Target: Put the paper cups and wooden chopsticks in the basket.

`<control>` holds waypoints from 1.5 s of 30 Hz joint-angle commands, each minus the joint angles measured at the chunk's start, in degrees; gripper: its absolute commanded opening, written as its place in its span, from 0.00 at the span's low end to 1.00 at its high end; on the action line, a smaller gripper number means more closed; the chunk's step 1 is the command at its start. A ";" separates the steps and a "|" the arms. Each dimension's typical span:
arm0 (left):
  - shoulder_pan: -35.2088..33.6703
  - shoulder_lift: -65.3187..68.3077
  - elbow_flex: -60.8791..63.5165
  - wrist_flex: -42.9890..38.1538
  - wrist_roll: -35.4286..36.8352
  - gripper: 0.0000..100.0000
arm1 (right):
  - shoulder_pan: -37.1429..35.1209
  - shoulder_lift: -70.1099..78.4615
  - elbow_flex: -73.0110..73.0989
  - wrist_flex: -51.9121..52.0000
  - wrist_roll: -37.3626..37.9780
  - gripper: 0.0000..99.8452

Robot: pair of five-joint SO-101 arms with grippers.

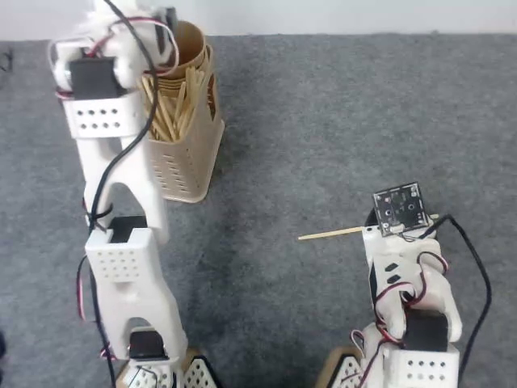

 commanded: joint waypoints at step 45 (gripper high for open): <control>3.34 20.22 -13.49 6.77 -0.79 0.18 | -0.57 -0.57 -0.44 -0.66 1.05 0.09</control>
